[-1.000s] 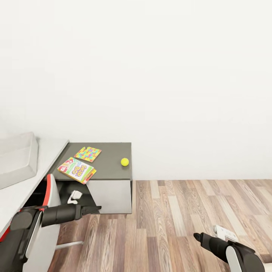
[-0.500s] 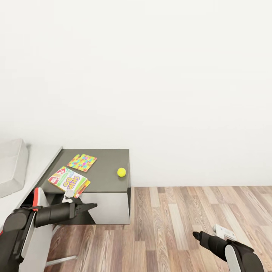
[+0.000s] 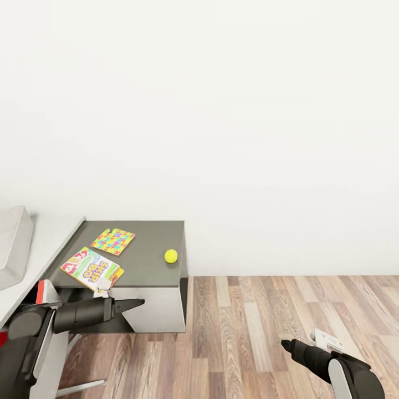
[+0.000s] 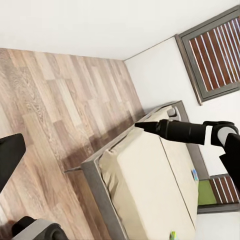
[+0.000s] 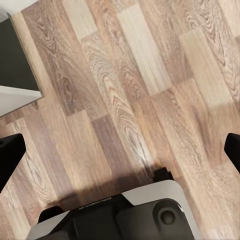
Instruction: Put all the toys in the child's room - the three board games (two on the bed and one on the table), the two jigsaw puzzles on the table, and the tennis ball on the table - inside the toy box on the table in the child's room.
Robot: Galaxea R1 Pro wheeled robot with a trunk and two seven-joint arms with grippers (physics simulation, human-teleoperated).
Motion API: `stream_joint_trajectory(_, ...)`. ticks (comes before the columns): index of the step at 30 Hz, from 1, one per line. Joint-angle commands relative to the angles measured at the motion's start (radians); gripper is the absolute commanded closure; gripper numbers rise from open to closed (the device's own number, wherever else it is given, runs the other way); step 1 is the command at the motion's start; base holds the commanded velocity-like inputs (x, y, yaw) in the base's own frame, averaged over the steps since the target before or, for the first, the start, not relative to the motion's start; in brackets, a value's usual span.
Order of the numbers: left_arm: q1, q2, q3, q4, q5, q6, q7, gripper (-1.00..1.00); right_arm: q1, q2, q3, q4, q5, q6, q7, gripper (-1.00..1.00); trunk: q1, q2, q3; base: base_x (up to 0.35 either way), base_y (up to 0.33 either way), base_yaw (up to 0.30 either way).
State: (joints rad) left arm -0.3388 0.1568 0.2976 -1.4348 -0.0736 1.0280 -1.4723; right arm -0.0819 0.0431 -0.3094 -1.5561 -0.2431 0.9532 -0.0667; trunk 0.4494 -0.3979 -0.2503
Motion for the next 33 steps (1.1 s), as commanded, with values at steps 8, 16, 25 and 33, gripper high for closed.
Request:
stream_joint_trajectory(8, -0.001, -0.004, -0.007, -0.001, -0.008, 0.01, -0.008, -1.0, -0.001, 0.001, 0.0, -0.002, -0.01, 0.004, -0.007, -1.0, 0.001, -0.002, -0.002, 0.001, -0.163, 0.0)
stream_joint_trajectory(16, -0.001, -0.003, -0.022, -0.001, -0.008, 0.01, -0.008, -1.0, -0.001, 0.001, 0.001, -0.001, -0.01, 0.004, -0.007, -1.0, 0.001, -0.002, -0.002, 0.0, -0.118, 0.0)
stream_joint_trajectory(25, -0.001, -0.003, -0.022, -0.001, -0.008, 0.01, -0.009, -1.0, -0.001, 0.001, 0.002, 0.0, -0.01, 0.004, -0.008, -1.0, 0.001, -0.002, -0.002, 0.0, -0.008, 0.0)
stream_joint_trajectory(33, -0.001, -0.003, -0.023, -0.001, -0.008, 0.012, -0.009, -1.0, -0.001, -0.001, 0.003, 0.004, -0.01, 0.004, -0.008, -1.0, 0.001, -0.002, -0.002, 0.02, 0.039, 0.0)
